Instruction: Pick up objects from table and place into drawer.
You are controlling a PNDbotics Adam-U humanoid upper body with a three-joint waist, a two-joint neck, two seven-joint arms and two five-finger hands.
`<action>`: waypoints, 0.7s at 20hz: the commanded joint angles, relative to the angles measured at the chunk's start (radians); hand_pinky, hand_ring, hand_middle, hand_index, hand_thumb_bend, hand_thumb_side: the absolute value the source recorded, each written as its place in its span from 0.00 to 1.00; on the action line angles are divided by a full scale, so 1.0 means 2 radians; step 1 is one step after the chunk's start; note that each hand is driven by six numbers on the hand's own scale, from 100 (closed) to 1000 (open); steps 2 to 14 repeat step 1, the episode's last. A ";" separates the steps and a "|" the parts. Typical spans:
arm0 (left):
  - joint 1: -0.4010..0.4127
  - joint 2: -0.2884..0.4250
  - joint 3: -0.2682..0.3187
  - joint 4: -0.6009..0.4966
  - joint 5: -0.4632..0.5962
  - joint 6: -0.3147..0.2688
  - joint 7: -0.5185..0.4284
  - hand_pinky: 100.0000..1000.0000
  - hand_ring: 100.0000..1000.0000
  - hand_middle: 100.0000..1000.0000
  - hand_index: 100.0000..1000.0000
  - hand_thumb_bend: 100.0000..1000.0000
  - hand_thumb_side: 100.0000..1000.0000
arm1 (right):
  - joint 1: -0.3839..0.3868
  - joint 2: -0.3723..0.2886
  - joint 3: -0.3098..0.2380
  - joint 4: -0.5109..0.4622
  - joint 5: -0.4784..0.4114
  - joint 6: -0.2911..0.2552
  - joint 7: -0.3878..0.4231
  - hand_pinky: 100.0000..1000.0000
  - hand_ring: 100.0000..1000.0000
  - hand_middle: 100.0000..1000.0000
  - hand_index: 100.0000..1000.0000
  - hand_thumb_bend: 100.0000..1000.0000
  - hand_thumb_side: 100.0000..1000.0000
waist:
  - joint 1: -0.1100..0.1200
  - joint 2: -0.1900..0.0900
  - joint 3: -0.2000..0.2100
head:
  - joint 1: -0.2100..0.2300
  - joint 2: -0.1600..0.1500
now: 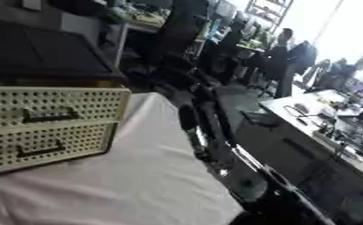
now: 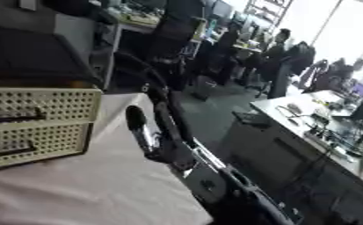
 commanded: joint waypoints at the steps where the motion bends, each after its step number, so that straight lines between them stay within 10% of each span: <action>1: -0.008 0.020 0.008 -0.007 0.014 -0.021 0.018 0.44 0.53 0.58 0.96 0.09 0.91 | 0.008 0.022 -0.005 -0.007 0.076 -0.129 -0.153 0.71 0.88 0.91 0.89 0.00 1.00 | 0.004 -0.015 -0.004 | 0.003 0.001; 14: -0.008 0.020 0.008 -0.007 0.014 -0.021 0.018 0.44 0.53 0.58 0.96 0.09 0.91 | 0.008 0.022 -0.005 -0.007 0.076 -0.129 -0.153 0.71 0.88 0.91 0.89 0.00 1.00 | 0.004 -0.015 -0.004 | 0.003 0.001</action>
